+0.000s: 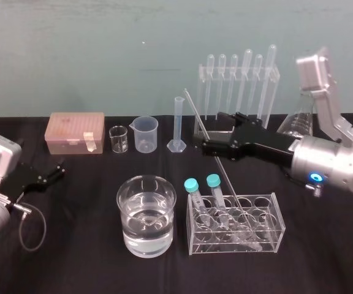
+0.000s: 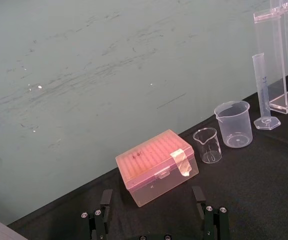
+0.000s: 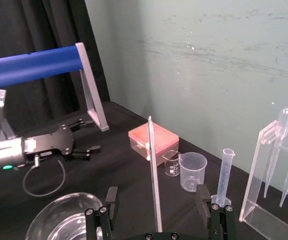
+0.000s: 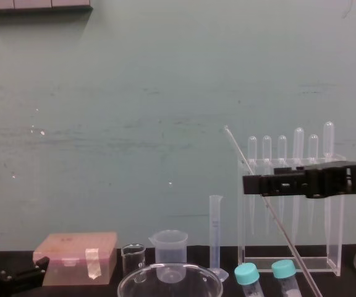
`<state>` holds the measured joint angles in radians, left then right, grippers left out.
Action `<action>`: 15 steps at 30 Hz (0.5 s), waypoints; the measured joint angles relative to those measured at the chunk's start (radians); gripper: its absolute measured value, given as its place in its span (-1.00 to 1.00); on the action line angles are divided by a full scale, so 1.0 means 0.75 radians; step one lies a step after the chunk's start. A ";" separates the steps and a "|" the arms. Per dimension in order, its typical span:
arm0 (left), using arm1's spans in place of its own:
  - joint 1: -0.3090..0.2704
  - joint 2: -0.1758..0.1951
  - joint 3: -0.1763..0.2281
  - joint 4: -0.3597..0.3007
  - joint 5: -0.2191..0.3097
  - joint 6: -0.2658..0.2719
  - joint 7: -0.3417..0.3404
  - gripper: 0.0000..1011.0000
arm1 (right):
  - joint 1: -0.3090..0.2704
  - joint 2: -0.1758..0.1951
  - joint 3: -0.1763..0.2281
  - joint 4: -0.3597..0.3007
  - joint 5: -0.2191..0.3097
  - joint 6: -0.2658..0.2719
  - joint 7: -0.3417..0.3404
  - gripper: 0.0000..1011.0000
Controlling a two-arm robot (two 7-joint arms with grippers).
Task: Hold the thermometer with one hand and immerse one end into the beaker, then reinsert it into the test tube rack.
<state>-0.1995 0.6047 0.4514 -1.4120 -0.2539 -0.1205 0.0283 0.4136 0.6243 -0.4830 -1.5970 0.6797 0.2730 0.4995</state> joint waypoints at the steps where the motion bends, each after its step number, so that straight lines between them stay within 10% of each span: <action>1: 0.000 0.000 0.000 0.000 0.000 0.000 0.000 0.99 | 0.011 -0.007 -0.007 0.005 -0.007 0.007 -0.007 0.98; 15: 0.000 0.000 0.000 0.000 0.000 0.000 0.000 0.99 | 0.115 -0.096 -0.081 0.076 -0.101 0.045 -0.057 0.98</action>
<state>-0.1995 0.6047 0.4514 -1.4120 -0.2539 -0.1205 0.0283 0.5001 0.5522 -0.5434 -1.5402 0.6036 0.3065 0.4565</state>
